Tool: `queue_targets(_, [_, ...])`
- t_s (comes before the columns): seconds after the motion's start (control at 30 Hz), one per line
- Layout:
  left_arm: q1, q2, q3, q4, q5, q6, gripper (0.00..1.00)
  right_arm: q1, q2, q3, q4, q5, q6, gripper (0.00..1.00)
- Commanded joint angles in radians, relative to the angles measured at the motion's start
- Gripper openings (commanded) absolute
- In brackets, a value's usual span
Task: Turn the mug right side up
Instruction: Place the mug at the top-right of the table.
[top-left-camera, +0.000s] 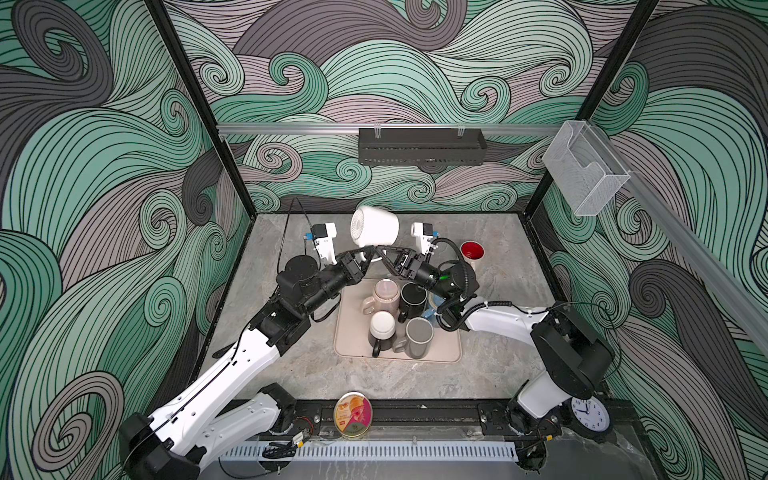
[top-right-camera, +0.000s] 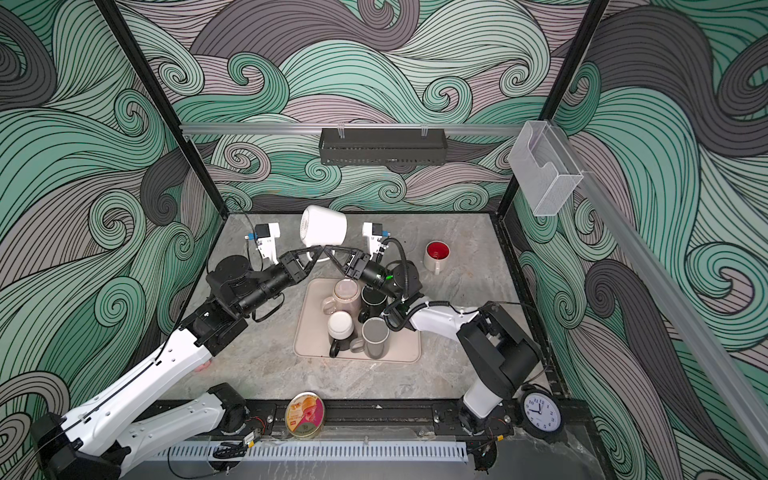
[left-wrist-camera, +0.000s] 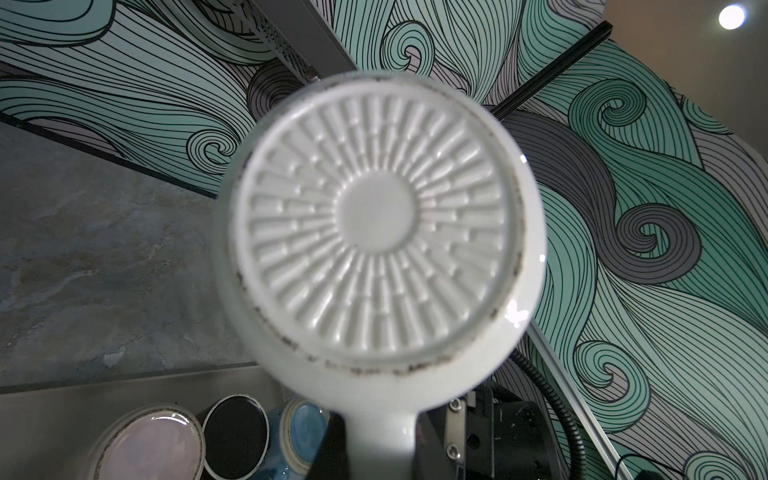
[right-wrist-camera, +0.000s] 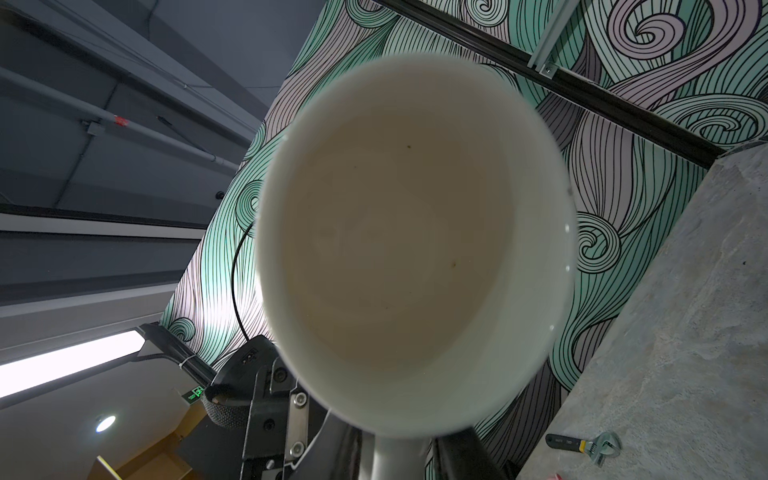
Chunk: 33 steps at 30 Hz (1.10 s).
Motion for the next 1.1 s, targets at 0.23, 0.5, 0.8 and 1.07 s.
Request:
queue_targets(0.23, [0.004,0.024,-0.027,0.095,0.091,-0.034,0.00,0.003,0.012,0.100,0.071,-0.024,0.061,0.06])
queue_targets(0.5, [0.029,0.028,-0.041,0.049,0.095,-0.020,0.00,0.003,0.021,0.116,0.071,-0.026,0.061,0.00])
queue_targets(0.8, [0.041,0.004,0.067,-0.319,-0.141,0.204,0.99,-0.027,-0.044,0.083,-0.132,0.024,-0.035,0.00])
queue_targets(1.07, [0.044,-0.026,0.050,-0.391,-0.278,0.312,0.98,-0.061,-0.134,0.105,-0.440,0.019,-0.163,0.00])
